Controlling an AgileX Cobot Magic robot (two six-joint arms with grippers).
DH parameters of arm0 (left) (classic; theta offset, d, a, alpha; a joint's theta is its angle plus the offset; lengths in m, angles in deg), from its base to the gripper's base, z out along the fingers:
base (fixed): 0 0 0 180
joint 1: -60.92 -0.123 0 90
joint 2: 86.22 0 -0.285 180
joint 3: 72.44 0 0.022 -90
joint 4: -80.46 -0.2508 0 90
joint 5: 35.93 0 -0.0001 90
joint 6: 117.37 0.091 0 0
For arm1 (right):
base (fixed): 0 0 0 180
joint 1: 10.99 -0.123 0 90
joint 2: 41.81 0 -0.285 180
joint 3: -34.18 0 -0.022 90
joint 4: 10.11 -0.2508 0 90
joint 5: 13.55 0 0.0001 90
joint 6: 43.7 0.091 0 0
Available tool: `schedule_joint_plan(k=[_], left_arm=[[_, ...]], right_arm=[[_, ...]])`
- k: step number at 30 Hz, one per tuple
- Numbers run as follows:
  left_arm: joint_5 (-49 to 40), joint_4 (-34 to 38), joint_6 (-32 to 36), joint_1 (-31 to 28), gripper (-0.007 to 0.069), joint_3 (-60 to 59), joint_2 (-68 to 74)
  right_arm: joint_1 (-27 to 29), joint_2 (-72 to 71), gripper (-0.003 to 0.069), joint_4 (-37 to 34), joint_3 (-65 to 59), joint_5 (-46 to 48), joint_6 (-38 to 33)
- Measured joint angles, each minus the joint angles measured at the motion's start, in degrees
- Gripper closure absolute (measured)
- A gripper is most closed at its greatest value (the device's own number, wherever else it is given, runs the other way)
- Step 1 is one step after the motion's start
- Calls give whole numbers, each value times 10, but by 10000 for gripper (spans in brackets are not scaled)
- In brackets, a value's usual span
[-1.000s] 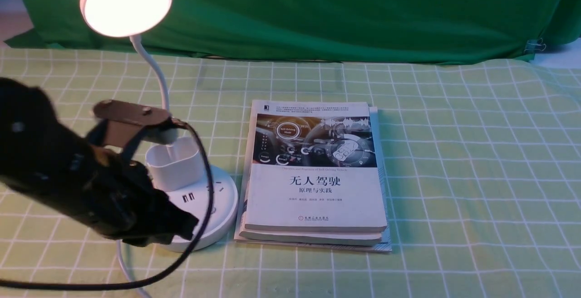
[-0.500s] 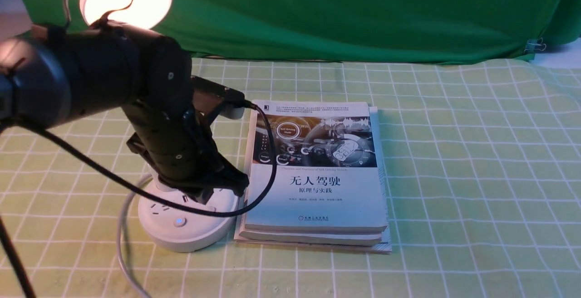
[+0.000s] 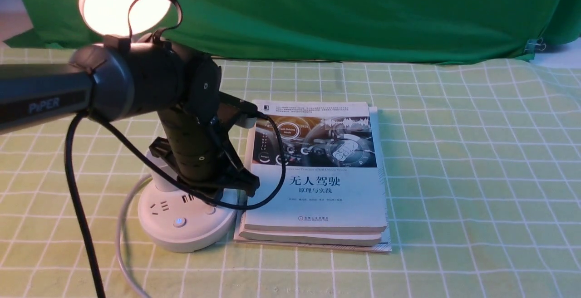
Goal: Turn off the desk lamp on the green coffee tablecloth by hand.
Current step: 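Press the power button on the round power strip under the lamp with the left gripper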
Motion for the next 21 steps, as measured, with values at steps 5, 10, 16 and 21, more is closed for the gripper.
schedule_joint_plan(k=[5, 10, 16, 21], left_arm=[[-6, 5, 0, 0, 606, 7, 8], [-7, 0, -3, 0, 606, 12, 7], [-19, -8, -15, 0, 606, 12, -22], [-30, -3, -15, 0, 606, -1, -29]], right_arm=[[0, 0, 630, 1, 0, 0, 0], [0, 0, 630, 1, 0, 0, 0], [0, 0, 630, 1, 0, 0, 0], [0, 0, 630, 1, 0, 0, 0]])
